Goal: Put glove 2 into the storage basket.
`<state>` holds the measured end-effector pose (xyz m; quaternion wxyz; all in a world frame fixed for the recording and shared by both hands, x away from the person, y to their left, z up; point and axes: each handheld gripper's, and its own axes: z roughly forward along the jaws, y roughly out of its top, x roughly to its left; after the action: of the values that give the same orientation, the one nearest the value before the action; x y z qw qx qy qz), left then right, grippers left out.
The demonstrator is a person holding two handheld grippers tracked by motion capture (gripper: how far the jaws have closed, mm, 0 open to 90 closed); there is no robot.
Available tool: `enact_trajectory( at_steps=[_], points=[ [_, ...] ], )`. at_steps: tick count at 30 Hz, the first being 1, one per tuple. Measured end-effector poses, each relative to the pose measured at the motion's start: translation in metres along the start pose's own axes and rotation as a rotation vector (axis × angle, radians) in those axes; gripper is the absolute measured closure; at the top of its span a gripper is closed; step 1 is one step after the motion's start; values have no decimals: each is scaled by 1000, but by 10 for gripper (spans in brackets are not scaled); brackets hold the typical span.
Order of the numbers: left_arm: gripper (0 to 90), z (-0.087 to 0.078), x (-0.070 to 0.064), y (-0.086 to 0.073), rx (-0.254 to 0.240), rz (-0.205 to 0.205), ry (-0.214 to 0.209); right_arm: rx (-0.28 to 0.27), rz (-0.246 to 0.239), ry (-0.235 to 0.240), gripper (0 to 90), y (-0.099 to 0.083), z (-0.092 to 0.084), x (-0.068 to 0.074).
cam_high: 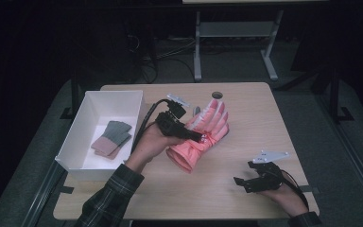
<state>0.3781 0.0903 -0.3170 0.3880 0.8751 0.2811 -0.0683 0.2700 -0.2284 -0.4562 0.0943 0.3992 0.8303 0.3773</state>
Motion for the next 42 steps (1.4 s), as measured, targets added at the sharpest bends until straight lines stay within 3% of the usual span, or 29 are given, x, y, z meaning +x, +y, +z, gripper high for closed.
enact_trajectory(
  at_steps=[14, 21, 25, 33, 42],
  points=[
    [638, -82, 13, -1, -88, -21, 106, 13, -16, 7, 134, -1, 3, 0],
    [637, -121, 26, -12, -140, -68, 163, 2, -17, 6, 135, -3, 3, -2],
    [638, -141, 40, -23, -147, -101, 218, -6, -7, 4, 134, -2, 2, -2],
    [637, -166, 64, -46, -171, -178, 277, -1, -18, 3, 135, -3, 4, -3],
    [637, -182, 94, -68, -183, -264, 327, 7, -18, 2, 135, -3, 5, -4]
  ],
)
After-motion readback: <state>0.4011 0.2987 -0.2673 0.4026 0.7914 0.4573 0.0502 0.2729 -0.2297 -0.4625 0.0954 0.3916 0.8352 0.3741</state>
